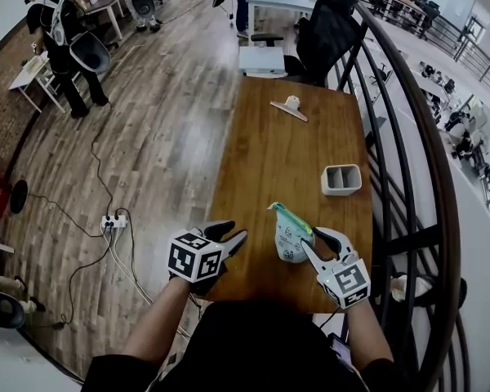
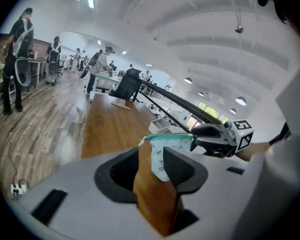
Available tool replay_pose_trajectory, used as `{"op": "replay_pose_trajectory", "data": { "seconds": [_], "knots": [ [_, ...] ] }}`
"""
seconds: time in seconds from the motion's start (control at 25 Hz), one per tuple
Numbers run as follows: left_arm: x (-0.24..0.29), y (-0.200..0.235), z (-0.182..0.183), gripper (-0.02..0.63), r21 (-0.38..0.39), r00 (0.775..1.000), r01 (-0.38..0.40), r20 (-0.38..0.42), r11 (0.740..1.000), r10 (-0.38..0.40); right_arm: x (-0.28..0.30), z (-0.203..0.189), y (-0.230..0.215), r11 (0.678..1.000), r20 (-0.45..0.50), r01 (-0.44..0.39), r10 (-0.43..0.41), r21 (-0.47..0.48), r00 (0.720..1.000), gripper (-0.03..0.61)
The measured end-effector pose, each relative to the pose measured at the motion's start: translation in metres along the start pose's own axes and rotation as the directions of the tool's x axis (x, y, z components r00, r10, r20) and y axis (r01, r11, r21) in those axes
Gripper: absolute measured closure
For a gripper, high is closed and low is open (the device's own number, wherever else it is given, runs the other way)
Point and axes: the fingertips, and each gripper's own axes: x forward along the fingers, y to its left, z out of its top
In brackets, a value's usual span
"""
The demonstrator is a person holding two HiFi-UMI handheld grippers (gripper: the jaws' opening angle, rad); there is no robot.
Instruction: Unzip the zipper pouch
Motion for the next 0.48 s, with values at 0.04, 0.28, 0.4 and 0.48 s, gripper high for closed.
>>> {"op": "replay_pose_trajectory", "data": {
  "seconds": [0.04,0.28,0.4,0.48],
  "knots": [
    [-0.001,0.0,0.0,0.454,-0.001,1.0,-0.001,0.001,1.0,0.001,-0.003,0.002,-0.002,1.0,0.01,0.018,-0.018,-0.009,1.0,0.442],
    [0.001,-0.001,-0.004,0.46,-0.003,1.0,-0.006,0.009,1.0,0.006,-0.015,0.01,-0.015,0.997,0.07,0.072,-0.073,0.01,0.995,0.443],
    [0.002,-0.003,0.0,0.465,0.005,0.999,-0.003,0.033,1.0,0.003,-0.015,0.007,-0.014,0.998,0.061,0.065,-0.065,0.011,0.996,0.449],
    [-0.001,-0.005,0.008,0.481,0.022,0.997,-0.001,0.073,1.0,0.0,-0.015,0.005,-0.012,0.998,0.056,0.059,-0.06,0.017,0.997,0.451]
  ]
}}
